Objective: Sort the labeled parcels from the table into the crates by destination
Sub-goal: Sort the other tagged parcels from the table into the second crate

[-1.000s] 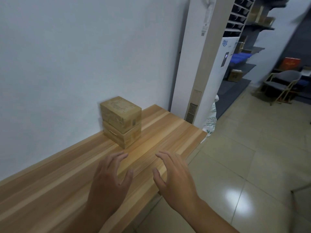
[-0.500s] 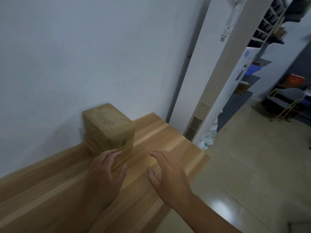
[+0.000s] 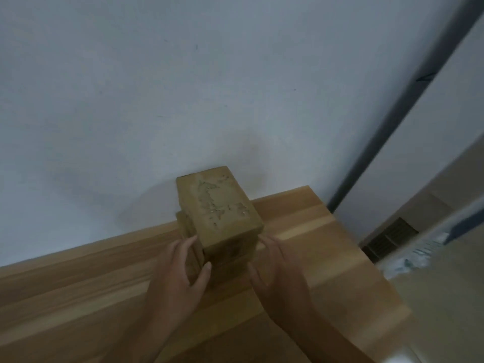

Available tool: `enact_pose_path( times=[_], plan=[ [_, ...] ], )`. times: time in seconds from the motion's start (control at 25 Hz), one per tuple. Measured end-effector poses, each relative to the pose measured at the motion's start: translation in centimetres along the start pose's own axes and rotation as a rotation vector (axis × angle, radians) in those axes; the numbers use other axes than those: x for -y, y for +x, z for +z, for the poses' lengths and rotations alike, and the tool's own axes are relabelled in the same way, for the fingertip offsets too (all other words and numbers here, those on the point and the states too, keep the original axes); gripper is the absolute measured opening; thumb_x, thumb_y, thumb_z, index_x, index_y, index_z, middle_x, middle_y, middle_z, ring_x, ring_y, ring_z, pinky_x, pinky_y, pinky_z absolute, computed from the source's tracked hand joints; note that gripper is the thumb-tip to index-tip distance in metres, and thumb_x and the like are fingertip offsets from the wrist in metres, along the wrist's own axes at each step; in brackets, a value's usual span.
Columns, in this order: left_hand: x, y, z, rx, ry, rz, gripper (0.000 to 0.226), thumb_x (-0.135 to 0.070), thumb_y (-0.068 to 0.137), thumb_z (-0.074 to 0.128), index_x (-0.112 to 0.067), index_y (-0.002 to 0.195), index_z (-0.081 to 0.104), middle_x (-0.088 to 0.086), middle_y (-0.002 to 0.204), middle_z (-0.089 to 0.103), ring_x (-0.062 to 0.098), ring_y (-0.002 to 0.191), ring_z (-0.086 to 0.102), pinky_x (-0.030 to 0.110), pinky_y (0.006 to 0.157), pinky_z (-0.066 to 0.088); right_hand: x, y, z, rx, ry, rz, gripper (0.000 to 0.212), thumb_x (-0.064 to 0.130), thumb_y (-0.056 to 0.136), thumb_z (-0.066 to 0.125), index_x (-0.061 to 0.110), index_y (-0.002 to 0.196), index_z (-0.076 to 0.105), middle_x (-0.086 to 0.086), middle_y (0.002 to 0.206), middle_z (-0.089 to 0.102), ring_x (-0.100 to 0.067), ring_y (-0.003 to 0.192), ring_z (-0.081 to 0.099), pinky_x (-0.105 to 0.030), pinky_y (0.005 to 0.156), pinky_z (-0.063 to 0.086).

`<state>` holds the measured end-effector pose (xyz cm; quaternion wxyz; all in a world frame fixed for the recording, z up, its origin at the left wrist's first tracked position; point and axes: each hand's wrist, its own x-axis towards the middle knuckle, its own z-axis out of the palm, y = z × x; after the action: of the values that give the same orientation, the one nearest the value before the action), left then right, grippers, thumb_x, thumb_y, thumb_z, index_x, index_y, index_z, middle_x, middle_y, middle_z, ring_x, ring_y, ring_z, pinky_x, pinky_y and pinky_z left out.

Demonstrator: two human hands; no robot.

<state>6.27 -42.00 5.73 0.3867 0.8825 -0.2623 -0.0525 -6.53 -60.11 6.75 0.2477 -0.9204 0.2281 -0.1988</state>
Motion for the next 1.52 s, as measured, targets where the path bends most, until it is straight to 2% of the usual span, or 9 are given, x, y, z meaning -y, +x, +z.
enact_pose_path(
  times=[0.28,0.44,0.6,0.68,0.96,1.12,1.24,1.4,1.52],
  plan=[
    [-0.2,4.1,4.1,-0.078,-0.113,-0.324,0.100,-0.089,0.065,0.060,-0.049,0.148,0.021,-0.021,0.150,0.039,0.004,0.133,0.042,0.045,0.106,0.046,-6.5,9.3,3.9,0.262,0.475,0.260,0.099,0.083,0.072,0.063,0.048,0.153,0.018,0.018,0.156,0.034,0.002,0.131,0.037,-0.030,0.101,0.040],
    [0.0,4.5,5.6,-0.086,-0.227,-0.331,0.091,-0.084,0.068,0.067,-0.054,0.145,0.031,-0.029,0.141,0.048,-0.004,0.127,0.049,0.032,0.099,0.050,-8.0,10.3,6.4,0.425,0.707,0.265,0.085,0.085,0.072,0.064,0.053,0.145,0.036,0.026,0.138,0.057,0.007,0.119,0.058,-0.032,0.097,0.054],
    [-1.4,4.1,6.5,-0.035,-0.400,-0.297,0.046,-0.069,0.085,0.063,-0.058,0.128,0.051,-0.029,0.124,0.064,-0.008,0.112,0.060,0.007,0.083,0.050,-8.0,10.1,7.3,0.457,0.841,0.254,0.069,0.079,0.077,0.064,0.050,0.138,0.050,0.025,0.129,0.065,0.005,0.117,0.062,-0.034,0.098,0.055],
    [-2.4,3.9,6.2,-0.071,-0.423,-0.278,0.042,-0.068,0.087,0.060,-0.057,0.126,0.053,-0.028,0.122,0.065,-0.008,0.110,0.061,0.006,0.082,0.049,-7.4,10.1,6.6,0.447,0.856,0.263,0.067,0.081,0.076,0.063,0.051,0.134,0.053,0.026,0.125,0.066,0.005,0.114,0.063,-0.034,0.097,0.055],
    [-4.1,2.2,3.0,-0.109,-0.451,-0.129,0.059,-0.069,0.084,0.064,-0.049,0.137,0.048,-0.019,0.135,0.057,0.000,0.123,0.056,0.028,0.096,0.049,-3.1,9.8,0.7,0.348,0.899,0.156,0.066,0.084,0.076,0.058,0.048,0.132,0.056,0.021,0.125,0.068,0.002,0.114,0.064,-0.025,0.092,0.055],
    [-3.2,-0.6,0.9,-0.062,-0.254,-0.005,0.097,-0.072,0.068,0.078,-0.050,0.149,0.029,-0.027,0.149,0.029,-0.011,0.135,0.033,0.014,0.100,0.038,0.4,7.9,-3.5,0.257,0.847,0.133,0.049,0.096,0.069,0.043,0.071,0.110,0.054,0.021,0.127,0.059,0.006,0.112,0.059,-0.017,0.082,0.054],
    [-2.4,-2.5,-0.1,-0.065,-0.113,0.123,0.113,-0.071,0.065,0.081,-0.043,0.155,0.018,-0.024,0.153,0.017,-0.009,0.140,0.026,-0.001,0.102,0.030,2.7,6.3,-5.7,0.231,0.798,0.130,0.045,0.095,0.070,0.041,0.067,0.100,0.060,0.016,0.121,0.061,-0.007,0.115,0.057,-0.042,0.095,0.054],
    [-1.2,-3.3,-2.1,-0.221,-0.221,0.216,0.104,-0.034,0.076,0.087,-0.024,0.158,0.023,-0.006,0.165,0.013,0.013,0.151,0.021,0.027,0.113,0.040,5.2,3.4,-6.9,0.218,0.705,0.113,0.046,0.091,0.074,0.038,0.059,0.097,0.061,0.013,0.111,0.061,-0.002,0.108,0.057,-0.038,0.092,0.048],
    [-1.7,-4.0,-4.3,-0.291,-0.400,0.223,0.088,-0.035,0.083,0.082,-0.025,0.155,0.031,-0.007,0.154,0.041,0.018,0.141,0.042,0.033,0.107,0.046,7.2,1.1,-6.8,0.215,0.723,0.113,0.034,0.087,0.074,0.039,0.070,0.095,0.058,0.014,0.113,0.061,0.013,0.097,0.057,-0.026,0.081,0.044]
  ],
)
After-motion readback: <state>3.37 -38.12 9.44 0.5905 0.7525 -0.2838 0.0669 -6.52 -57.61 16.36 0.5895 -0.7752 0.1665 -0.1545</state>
